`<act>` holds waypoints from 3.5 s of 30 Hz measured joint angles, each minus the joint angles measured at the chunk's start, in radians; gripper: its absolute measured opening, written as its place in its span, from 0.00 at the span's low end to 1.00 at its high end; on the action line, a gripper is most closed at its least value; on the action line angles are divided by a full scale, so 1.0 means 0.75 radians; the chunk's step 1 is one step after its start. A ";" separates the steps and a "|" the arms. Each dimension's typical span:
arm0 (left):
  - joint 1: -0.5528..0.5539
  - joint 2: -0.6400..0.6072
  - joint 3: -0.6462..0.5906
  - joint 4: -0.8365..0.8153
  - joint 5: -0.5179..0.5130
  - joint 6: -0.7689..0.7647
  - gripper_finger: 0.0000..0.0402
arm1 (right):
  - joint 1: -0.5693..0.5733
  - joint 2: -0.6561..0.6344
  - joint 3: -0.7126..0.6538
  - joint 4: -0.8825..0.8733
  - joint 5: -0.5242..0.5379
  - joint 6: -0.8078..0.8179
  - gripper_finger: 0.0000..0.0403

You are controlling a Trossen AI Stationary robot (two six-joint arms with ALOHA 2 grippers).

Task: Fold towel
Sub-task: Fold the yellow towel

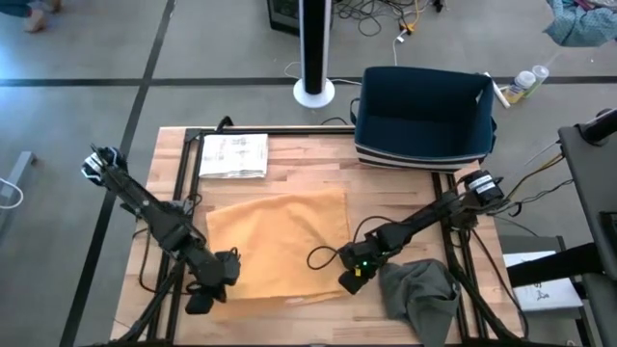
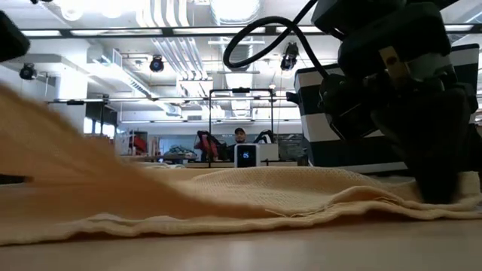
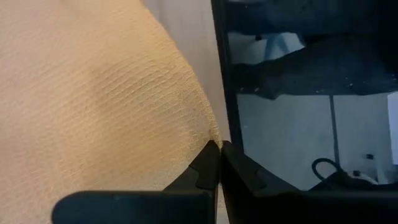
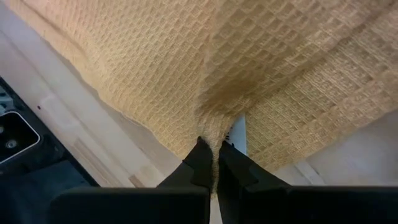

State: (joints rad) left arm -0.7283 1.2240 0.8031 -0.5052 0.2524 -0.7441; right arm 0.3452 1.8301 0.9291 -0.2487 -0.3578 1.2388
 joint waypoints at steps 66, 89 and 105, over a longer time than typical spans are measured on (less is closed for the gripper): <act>0.195 0.060 -0.186 -0.214 0.084 0.062 0.10 | -0.374 -0.269 0.003 -0.433 0.132 -0.401 0.01; 0.201 -0.208 -0.365 -0.072 -0.221 -0.225 0.19 | -0.361 -0.347 0.079 -0.553 0.134 -0.457 0.50; 0.122 0.053 -0.391 -0.262 -0.023 -0.115 0.20 | -0.206 -0.332 0.064 -0.004 0.516 -0.872 0.59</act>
State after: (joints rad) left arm -0.6365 1.2637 0.5100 -0.7015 0.2349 -0.8303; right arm 0.1908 1.5813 0.9774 -0.2514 0.0291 0.5852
